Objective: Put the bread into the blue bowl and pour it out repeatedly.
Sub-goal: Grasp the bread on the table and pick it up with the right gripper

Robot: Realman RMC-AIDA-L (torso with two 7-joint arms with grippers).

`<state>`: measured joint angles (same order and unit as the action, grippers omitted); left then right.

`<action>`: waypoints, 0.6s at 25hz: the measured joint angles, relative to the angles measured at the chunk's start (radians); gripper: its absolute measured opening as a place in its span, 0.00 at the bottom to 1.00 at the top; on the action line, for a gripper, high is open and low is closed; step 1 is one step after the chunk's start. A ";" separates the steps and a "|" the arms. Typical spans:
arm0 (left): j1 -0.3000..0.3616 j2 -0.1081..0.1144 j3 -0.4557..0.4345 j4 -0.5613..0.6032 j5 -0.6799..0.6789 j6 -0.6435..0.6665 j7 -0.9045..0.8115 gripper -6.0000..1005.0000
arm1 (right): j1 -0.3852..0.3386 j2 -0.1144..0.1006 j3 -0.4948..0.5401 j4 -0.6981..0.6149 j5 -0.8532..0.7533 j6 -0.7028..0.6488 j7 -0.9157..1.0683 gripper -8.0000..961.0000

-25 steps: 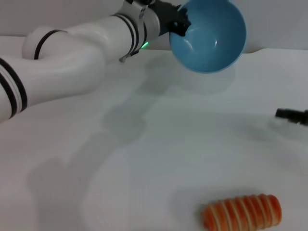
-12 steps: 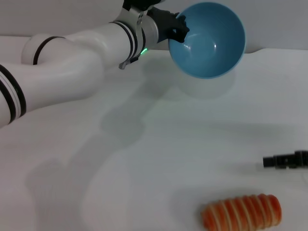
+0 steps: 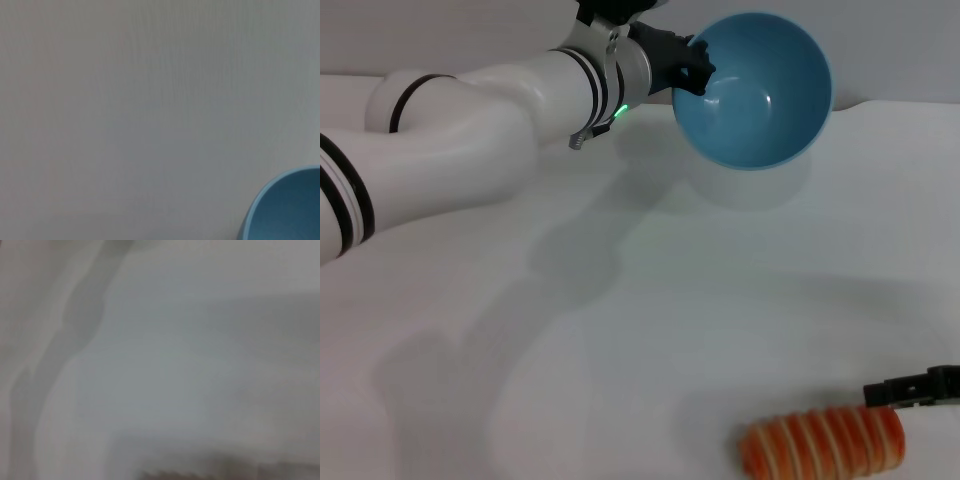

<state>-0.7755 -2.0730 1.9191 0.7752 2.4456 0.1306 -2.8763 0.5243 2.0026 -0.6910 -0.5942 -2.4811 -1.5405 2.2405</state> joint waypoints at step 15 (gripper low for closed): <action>0.001 0.001 0.009 -0.005 -0.001 -0.007 0.000 0.01 | 0.027 0.022 -0.027 0.002 -0.070 -0.002 0.078 0.62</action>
<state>-0.7745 -2.0722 1.9278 0.7698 2.4451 0.1237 -2.8763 0.5513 2.0241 -0.7179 -0.5920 -2.5509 -1.5422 2.3185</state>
